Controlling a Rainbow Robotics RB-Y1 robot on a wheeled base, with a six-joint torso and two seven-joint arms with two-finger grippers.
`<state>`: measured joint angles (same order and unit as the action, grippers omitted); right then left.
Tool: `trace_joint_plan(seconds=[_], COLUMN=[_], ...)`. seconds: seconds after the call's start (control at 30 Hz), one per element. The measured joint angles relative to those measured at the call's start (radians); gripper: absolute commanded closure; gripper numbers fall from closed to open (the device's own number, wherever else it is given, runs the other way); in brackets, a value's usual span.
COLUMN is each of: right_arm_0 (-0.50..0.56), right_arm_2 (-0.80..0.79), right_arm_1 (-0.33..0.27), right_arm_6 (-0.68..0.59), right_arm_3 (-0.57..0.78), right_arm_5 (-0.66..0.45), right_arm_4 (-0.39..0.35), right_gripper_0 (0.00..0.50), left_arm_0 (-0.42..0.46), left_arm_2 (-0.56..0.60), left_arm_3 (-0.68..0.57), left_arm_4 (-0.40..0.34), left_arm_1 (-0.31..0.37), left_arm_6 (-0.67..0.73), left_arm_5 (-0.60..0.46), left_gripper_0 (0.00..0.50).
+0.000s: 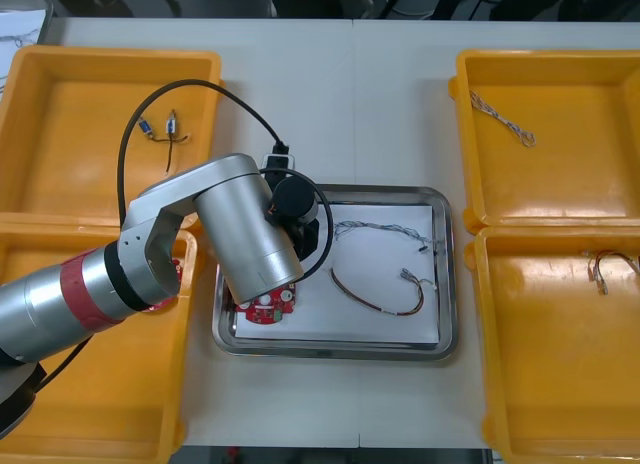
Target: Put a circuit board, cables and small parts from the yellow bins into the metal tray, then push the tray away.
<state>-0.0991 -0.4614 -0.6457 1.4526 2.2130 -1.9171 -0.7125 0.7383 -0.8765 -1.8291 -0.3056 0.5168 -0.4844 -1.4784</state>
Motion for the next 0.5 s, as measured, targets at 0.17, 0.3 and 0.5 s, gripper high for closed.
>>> trace_joint_plan(seconds=[0.17, 0.3, 0.5], right_arm_0=[0.000, 0.000, 0.000], right_arm_2=[0.001, 0.002, 0.024], right_arm_1=[0.000, 0.000, -0.001], right_arm_6=[0.000, 0.000, 0.000], right_arm_3=[0.000, 0.001, 0.025], right_arm_5=[0.000, 0.000, 0.000], right_arm_4=[0.002, 0.002, 0.000], right_gripper_0=[0.000, 0.000, 0.000], left_arm_0=[0.000, 0.000, 0.000], left_arm_2=[0.000, 0.003, 0.065], left_arm_3=[0.000, -0.008, -0.070], left_arm_4=[0.001, 0.001, -0.042], left_arm_1=[0.000, 0.000, 0.002], left_arm_6=[0.000, 0.000, 0.000], left_arm_5=[-0.001, -0.026, -0.095], left_gripper_0=[0.000, 0.000, 0.000])
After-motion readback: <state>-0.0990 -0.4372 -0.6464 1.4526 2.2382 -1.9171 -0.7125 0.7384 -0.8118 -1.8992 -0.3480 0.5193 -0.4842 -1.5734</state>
